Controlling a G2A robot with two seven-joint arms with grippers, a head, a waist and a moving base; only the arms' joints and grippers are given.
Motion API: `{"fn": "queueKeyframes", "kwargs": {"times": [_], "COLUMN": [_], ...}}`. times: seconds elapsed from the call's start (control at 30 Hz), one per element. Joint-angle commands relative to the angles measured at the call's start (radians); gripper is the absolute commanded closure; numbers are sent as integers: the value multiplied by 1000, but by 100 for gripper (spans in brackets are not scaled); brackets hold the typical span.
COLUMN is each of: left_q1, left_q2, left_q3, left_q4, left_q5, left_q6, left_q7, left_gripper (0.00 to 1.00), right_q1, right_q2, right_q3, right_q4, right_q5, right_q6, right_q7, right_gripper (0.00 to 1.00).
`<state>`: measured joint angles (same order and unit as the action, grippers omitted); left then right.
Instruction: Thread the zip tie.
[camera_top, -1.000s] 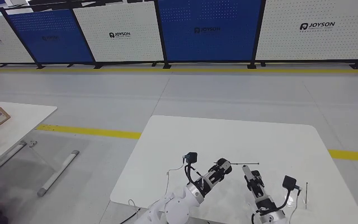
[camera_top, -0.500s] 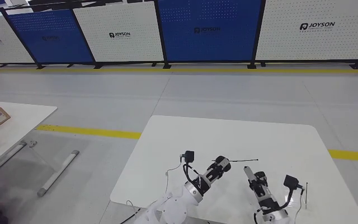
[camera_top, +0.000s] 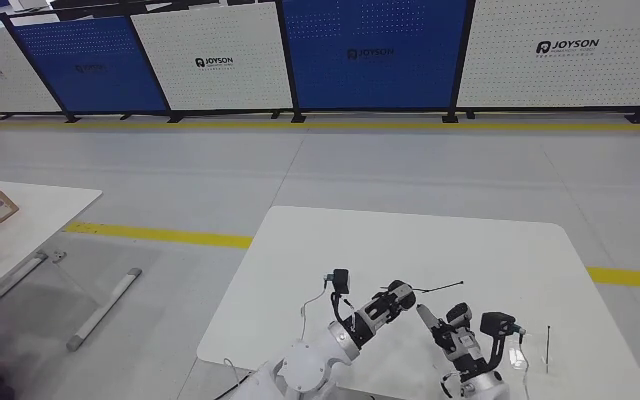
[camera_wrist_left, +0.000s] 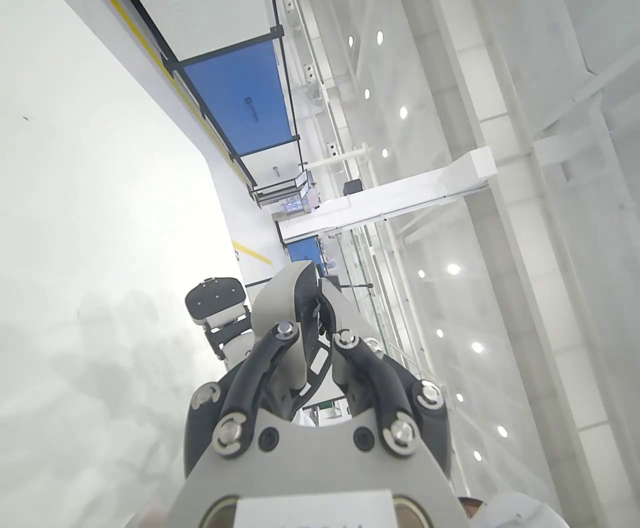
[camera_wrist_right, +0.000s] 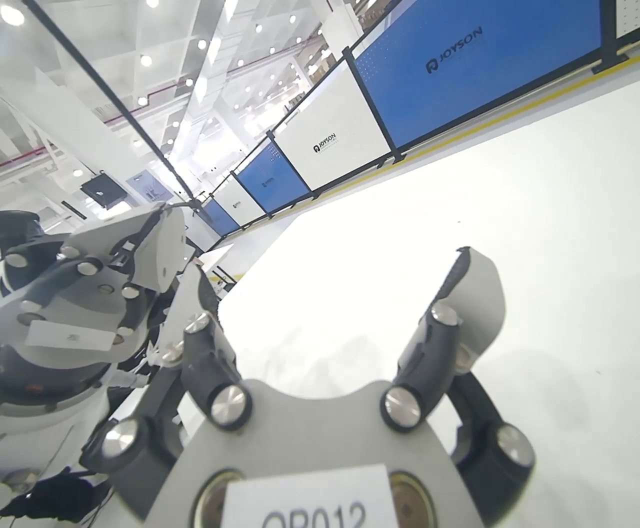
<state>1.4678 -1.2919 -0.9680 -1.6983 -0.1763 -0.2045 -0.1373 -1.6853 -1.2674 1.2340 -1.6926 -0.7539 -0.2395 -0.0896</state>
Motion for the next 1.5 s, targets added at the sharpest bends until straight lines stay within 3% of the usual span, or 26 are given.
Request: {"fn": "queueKeyframes", "kwargs": {"times": [0.0,0.07,0.17,0.33,0.5,0.53,0.57,0.63,0.77,0.97,1.03,1.23,1.47], "left_q1": [0,-2,-13,-13,-16,-17,-18,-21,-26,-33,-34,-37,-42], "left_q2": [-1,-3,-4,-4,-5,-6,-6,-7,-9,-11,-12,-14,-16], "left_q3": [1,6,7,7,13,15,16,19,23,34,36,47,54], "left_q4": [2,1,6,6,11,13,15,18,21,26,28,33,38], "left_q5": [-3,-48,-69,-69,-67,-67,-67,-67,-65,-63,-58,-44,-36], "left_q6": [6,24,40,40,48,49,50,53,61,66,68,74,76], "left_q7": [5,-7,-17,-17,-10,-9,-9,-7,1,4,7,22,26], "left_gripper": [100,100,100,100,100,100,100,100,100,100,100,100,100], "right_q1": [3,3,6,6,1,0,-1,1,10,16,16,14,11], "right_q2": [0,-1,-2,-2,-6,-7,-7,-8,-9,-9,-8,-7,-7], "right_q3": [3,-8,-30,-29,-19,-19,-22,-28,-41,-42,-39,-32,-35], "right_q4": [4,0,1,1,-3,-3,-4,-5,-7,-11,-12,-13,-23], "right_q5": [-28,-90,-85,-82,-90,-99,-107,-121,-146,-132,-121,-116,-120], "right_q6": [21,64,30,29,67,78,86,93,96,65,39,33,21], "right_q7": [-6,-33,-11,-7,-86,-98,-108,-98,-69,-56,-44,-45,-28], "right_gripper": [0,0,0,0,0,42,56,58,74,81,78,76,79]}}
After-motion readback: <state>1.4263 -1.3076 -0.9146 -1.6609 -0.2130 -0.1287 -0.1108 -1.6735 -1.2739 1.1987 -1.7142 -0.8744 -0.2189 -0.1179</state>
